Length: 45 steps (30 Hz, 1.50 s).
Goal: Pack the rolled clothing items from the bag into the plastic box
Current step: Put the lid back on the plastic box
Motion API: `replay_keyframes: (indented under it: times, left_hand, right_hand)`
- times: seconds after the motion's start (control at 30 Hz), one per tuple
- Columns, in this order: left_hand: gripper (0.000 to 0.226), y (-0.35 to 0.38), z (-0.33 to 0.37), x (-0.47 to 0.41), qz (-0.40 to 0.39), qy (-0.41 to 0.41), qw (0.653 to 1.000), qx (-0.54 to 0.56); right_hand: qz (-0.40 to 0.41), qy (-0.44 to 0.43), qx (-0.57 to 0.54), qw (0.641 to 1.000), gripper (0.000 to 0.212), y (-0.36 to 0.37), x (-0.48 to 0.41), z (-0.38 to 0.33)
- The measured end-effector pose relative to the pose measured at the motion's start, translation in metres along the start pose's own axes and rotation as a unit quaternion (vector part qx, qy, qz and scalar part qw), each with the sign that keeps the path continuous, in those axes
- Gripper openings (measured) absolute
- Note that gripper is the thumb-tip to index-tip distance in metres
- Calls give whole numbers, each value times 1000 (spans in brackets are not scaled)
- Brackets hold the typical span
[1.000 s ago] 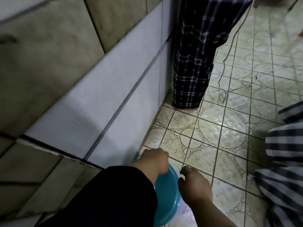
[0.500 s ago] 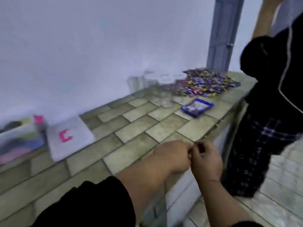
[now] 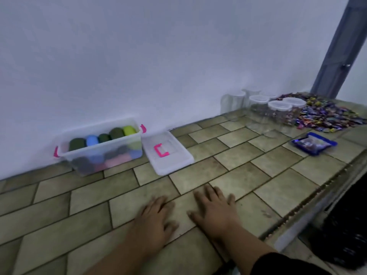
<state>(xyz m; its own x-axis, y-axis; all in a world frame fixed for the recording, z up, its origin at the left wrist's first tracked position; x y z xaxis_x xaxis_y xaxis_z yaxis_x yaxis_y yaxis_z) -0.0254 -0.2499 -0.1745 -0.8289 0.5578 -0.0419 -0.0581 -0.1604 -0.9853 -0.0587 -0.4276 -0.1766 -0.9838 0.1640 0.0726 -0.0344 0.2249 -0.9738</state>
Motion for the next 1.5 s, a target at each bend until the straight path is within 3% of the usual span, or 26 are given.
replay_keyframes:
  times: [0.27,0.43,0.5,0.6,0.67,0.8,0.9,1.0,1.07,1.13,1.2,1.23,1.3,1.33,1.37,1.43,1.5]
  left_hand:
    - [72,-10,-7,3,42,-6,998,47]
    - [65,-10,-26,-12,29,-41,995,91]
    - [63,-12,-46,-19,32,-65,995,70]
    - [72,-15,-93,-23,31,-160,986,41]
    - [81,-14,-122,-21,21,-215,976,38]
    - [86,-15,-135,-18,18,-220,975,26]
    - [87,-23,-130,-17,42,-215,976,12]
    - [81,-32,-125,-17,42,-197,979,-21]
    - [74,-39,-119,-16,23,-209,978,3]
    - [67,-51,-124,-17,60,-211,975,17]
    - [59,-66,-147,-20,147,-242,947,151]
    - [51,-78,-164,-19,188,-274,907,259]
    - [38,-131,-198,-1,389,-282,783,394]
    - [41,-158,-211,12,477,-269,731,406]
    - [48,-181,-223,20,530,-262,703,395]
    - [57,-211,-244,23,557,-252,707,355]
    - [60,-224,-263,9,497,-293,773,263]
  right_hand:
    - [58,25,13,998,82,-9,-11,-1]
    - [90,-55,-8,994,69,-31,-81,-53]
    - [95,-87,-12,992,67,-37,-118,-83]
    - [39,-77,-11,996,79,-27,-166,-107]
    - [37,-70,7,997,69,-22,-182,-113]
    - [111,-68,1,991,36,-35,-180,-105]
    - [163,-40,-114,979,27,-69,-177,-77]
    - [222,22,-246,943,15,-125,-172,-44]
    - [232,28,-292,927,7,-160,-172,-34]
    - [236,10,-324,916,10,-190,-170,-34]
    - [235,-35,-358,903,17,-212,-163,-53]
    - [233,-66,-372,896,22,-219,-157,-69]
    - [243,-131,-375,885,21,-225,-150,-109]
    - [243,-165,-370,881,17,-222,-150,-130]
    - [239,-202,-366,877,15,-216,-153,-150]
    - [222,-274,-360,864,26,-196,-164,-184]
    - [213,-336,-346,850,36,-174,-174,-207]
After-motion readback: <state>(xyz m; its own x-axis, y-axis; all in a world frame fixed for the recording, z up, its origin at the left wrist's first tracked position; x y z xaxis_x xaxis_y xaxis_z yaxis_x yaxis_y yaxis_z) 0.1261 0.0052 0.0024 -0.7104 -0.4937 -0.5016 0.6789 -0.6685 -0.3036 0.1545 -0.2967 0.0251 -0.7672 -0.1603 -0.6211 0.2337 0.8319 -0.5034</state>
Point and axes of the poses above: each hand's wrist, its own x-axis away from the middle knuckle, its own y-axis out of the palm, z = x × y, the point moved 9 cm from there along -x, towards the middle knuckle, and after that the axes turned 1 degree about -x, right-handed, at the moved point
